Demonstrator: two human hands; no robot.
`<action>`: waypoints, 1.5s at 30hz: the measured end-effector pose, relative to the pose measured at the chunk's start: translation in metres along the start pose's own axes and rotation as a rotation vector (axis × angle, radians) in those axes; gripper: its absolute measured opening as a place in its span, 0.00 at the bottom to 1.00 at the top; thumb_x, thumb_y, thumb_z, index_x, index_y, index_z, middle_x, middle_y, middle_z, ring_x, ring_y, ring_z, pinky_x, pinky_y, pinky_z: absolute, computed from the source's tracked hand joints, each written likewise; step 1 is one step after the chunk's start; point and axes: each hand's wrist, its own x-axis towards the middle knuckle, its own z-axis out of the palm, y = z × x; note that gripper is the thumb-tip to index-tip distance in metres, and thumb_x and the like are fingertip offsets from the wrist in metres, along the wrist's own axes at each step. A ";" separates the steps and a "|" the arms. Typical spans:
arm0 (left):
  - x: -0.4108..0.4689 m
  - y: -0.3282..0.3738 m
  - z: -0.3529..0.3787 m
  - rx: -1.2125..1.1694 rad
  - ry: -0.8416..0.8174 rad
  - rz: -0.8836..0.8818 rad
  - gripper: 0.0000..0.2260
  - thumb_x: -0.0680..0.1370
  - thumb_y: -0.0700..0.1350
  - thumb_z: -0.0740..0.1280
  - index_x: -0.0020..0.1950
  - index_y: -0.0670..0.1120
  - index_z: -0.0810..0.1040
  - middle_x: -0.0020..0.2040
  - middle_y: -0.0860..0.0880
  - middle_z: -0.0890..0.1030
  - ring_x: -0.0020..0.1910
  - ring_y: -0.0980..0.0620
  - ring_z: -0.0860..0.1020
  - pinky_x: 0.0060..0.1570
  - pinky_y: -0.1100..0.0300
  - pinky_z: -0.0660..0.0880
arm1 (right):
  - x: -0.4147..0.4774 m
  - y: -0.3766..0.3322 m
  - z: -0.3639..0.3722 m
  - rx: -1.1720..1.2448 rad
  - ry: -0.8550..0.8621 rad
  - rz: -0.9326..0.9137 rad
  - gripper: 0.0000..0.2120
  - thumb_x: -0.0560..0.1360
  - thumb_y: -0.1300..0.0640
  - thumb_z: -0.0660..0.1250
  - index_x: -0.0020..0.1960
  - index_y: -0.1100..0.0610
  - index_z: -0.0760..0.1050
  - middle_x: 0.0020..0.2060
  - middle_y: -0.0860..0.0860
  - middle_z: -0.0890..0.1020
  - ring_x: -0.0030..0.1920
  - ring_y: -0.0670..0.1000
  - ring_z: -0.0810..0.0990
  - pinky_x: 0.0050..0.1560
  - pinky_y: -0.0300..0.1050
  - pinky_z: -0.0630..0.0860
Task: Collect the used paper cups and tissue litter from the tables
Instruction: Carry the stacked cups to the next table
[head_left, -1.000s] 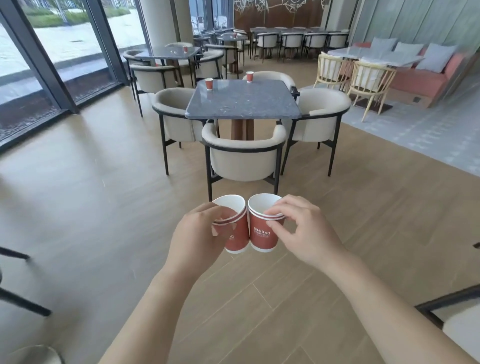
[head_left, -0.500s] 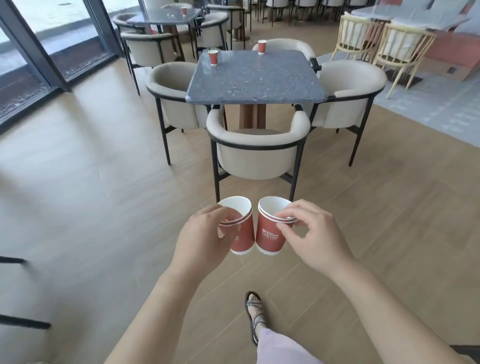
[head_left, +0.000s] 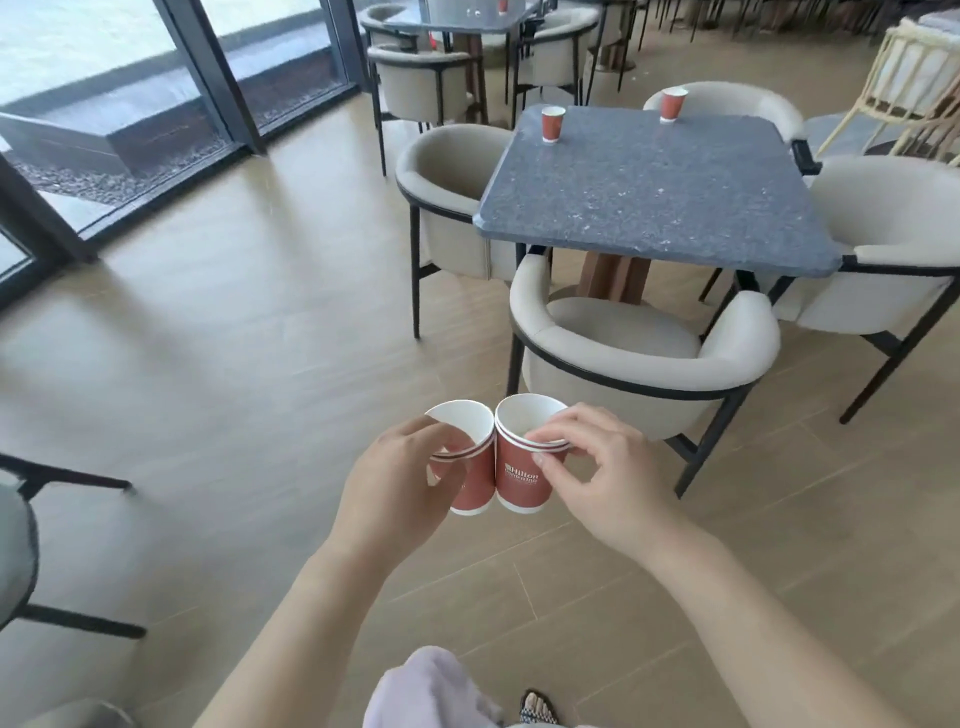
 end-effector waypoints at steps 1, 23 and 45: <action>0.010 -0.011 -0.003 0.000 0.009 -0.021 0.08 0.71 0.40 0.68 0.45 0.52 0.80 0.41 0.62 0.76 0.41 0.56 0.77 0.36 0.62 0.70 | 0.017 0.001 0.008 0.005 -0.025 -0.011 0.07 0.70 0.61 0.70 0.46 0.52 0.81 0.42 0.44 0.80 0.46 0.44 0.77 0.48 0.42 0.75; 0.335 -0.266 -0.133 0.019 0.107 -0.057 0.09 0.72 0.38 0.66 0.47 0.51 0.79 0.42 0.60 0.75 0.43 0.53 0.77 0.40 0.55 0.74 | 0.418 -0.024 0.212 0.071 -0.060 -0.095 0.07 0.69 0.60 0.71 0.45 0.50 0.81 0.41 0.43 0.79 0.44 0.43 0.77 0.46 0.41 0.74; 0.709 -0.453 -0.148 -0.017 0.045 -0.066 0.08 0.71 0.37 0.69 0.45 0.50 0.80 0.40 0.62 0.76 0.39 0.60 0.77 0.39 0.58 0.76 | 0.814 0.085 0.328 -0.030 -0.166 -0.111 0.08 0.68 0.62 0.73 0.44 0.51 0.80 0.42 0.42 0.79 0.46 0.41 0.74 0.49 0.32 0.69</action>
